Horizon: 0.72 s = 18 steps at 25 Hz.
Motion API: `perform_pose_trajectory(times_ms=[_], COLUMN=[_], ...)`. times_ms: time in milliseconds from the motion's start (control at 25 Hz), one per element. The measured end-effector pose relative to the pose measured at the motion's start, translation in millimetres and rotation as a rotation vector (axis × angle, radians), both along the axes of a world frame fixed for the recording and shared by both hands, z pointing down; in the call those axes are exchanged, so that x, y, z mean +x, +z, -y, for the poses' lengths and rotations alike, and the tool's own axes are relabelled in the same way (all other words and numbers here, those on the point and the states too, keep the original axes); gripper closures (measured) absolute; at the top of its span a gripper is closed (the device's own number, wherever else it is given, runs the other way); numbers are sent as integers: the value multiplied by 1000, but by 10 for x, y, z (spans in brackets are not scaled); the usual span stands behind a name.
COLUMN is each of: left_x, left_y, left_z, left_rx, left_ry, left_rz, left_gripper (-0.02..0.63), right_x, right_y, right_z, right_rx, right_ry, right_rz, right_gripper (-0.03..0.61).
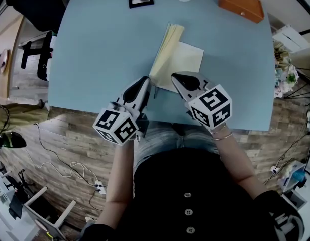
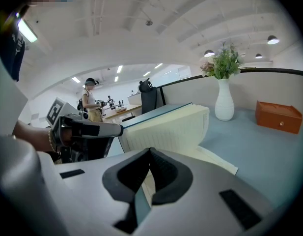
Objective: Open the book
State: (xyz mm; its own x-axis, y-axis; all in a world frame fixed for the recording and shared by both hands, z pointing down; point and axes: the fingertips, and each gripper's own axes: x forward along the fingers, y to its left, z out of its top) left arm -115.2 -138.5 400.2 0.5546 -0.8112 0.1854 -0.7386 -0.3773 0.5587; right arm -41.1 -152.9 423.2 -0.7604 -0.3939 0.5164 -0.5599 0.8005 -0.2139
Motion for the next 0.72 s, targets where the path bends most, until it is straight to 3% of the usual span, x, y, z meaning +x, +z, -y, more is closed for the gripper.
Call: perform_pose_trajectory(times_ms=[720], left_x=[-656], left_y=[303], left_z=[134], left_rx=[-93], left_ry=[-184], left_rz=[-26], left_gripper=[591], right_x=[-393], right_y=[69], right_z=[110], right_rx=[-23], right_ry=[-49], right_rz=[-3], right_gripper=[575])
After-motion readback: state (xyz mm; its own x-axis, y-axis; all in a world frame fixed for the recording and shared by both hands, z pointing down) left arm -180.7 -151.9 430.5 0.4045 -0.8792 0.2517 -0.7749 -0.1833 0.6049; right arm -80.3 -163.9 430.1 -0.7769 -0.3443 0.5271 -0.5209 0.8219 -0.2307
